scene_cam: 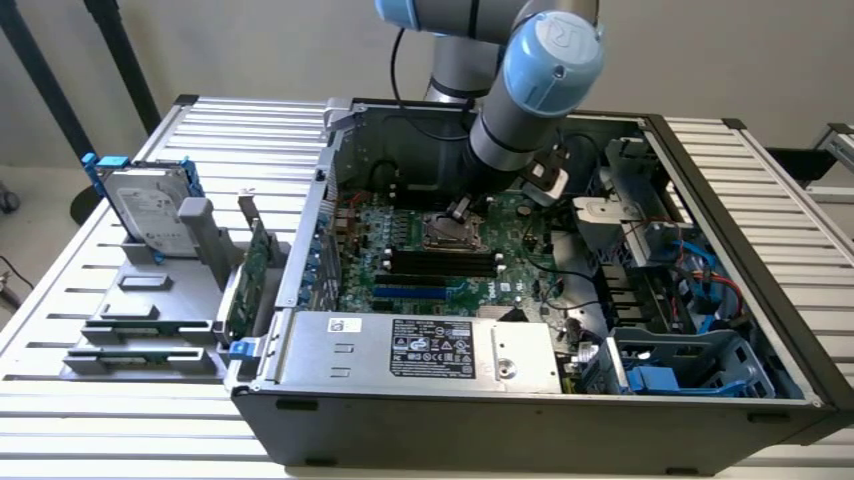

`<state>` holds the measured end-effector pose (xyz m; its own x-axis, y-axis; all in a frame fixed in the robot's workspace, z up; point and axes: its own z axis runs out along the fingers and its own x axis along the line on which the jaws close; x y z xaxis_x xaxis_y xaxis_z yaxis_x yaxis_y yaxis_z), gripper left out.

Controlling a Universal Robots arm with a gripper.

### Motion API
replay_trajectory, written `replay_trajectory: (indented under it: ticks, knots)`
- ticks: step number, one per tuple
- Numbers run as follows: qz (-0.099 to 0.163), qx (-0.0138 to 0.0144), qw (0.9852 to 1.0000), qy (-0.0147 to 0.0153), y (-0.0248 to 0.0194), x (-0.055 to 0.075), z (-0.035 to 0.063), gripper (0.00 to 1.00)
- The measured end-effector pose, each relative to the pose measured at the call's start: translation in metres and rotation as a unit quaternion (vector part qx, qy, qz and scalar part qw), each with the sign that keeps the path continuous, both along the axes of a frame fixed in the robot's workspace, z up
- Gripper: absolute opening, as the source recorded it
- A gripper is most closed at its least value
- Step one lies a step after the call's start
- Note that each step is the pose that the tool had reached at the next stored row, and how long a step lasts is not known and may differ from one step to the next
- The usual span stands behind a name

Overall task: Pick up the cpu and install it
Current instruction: 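Install the first cpu locking lever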

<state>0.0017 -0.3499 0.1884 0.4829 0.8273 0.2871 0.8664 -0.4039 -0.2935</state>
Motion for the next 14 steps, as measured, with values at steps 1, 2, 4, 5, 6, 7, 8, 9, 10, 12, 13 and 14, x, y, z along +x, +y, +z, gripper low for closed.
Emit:
replay_trajectory:
  ticks: [1, 2, 4, 5, 6, 7, 8, 9, 10, 12, 13, 14]
  knots:
    - [0.0, 0.002, 1.0, 0.0, -0.0005, 0.0001, 0.0, 0.11]
    - [0.0, 0.0037, 1.0, 0.0, -0.0011, 0.0001, 0.0, 0.11]
    - [0.0, 0.0063, 1.0, 0.0, -0.0022, 0.0002, 0.0, 0.11]
    - [0.0, 0.0071, 1.0, 0.0, -0.0027, 0.0001, 0.0, 0.11]
    - [0.0, 0.0077, 1.0, 0.0, -0.0031, 0.0001, 0.0, 0.11]
    - [0.0, 0.0083, 1.0, 0.0, -0.0037, 0.0001, 0.0001, 0.11]
    - [0.0, 0.0089, 1.0, 0.0, -0.0043, 0.0, 0.0002, 0.11]
    - [0.0, 0.0095, 1.0, 0.0001, -0.0047, -0.0005, 0.0004, 0.11]
    - [0.0, 0.0102, 0.9999, 0.0001, -0.0051, -0.0013, 0.0008, 0.11]
    - [0.0, 0.0121, 0.9999, 0.0, -0.0055, -0.0047, 0.0022, 0.11]
    - [0.0, 0.0133, 0.9999, 0.0, -0.0055, -0.0069, 0.0031, 0.11]
    - [0.0, 0.0143, 0.9999, 0.0, -0.0054, -0.0089, 0.0038, 0.11]
